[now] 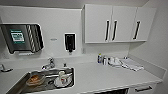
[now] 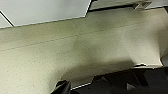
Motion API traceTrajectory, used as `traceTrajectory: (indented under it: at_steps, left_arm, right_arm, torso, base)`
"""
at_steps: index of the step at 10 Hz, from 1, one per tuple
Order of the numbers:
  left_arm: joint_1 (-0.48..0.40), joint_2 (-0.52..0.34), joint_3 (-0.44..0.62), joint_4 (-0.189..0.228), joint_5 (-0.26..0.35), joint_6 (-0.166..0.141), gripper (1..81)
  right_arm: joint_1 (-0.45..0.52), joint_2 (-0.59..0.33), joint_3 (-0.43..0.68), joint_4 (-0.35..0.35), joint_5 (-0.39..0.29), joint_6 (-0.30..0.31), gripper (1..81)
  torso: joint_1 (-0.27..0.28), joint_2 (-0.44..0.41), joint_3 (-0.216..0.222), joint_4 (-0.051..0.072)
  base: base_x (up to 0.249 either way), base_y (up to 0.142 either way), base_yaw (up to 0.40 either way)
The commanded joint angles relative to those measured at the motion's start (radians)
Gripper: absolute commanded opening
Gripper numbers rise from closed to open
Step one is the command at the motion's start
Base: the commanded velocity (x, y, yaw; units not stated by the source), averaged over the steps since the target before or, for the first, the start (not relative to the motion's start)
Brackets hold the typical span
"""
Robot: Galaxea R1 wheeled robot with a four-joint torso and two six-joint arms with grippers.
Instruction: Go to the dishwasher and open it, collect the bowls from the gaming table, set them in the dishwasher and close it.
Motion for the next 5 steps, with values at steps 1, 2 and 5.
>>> traceTrajectory:
  at_steps: [1,2,5]
  left_arm:
    - [-0.074,-0.008,-0.004,-0.005,0.032,-0.002,81.1]
    - [-0.075,-0.007,-0.004,-0.005,0.032,-0.002,81.1]
    - [-0.074,-0.011,-0.004,-0.089,0.034,-0.002,81.1]
  right_arm:
    - [0.08,0.028,-0.077,0.006,-0.043,0.017,81.1]
    - [0.087,0.068,-0.125,0.046,-0.044,0.045,81.1]
    - [0.119,0.207,-0.271,0.181,-0.044,0.057,81.1]
  torso:
    - [-0.002,0.002,0.0,0.0]
    - [0.005,-0.01,0.0,0.0]
    - [0.012,-0.02,0.001,0.0]
  base:
    - [0.0,0.0,0.0]
    - [0.0,0.0,0.0]
    - [0.0,0.0,0.0]
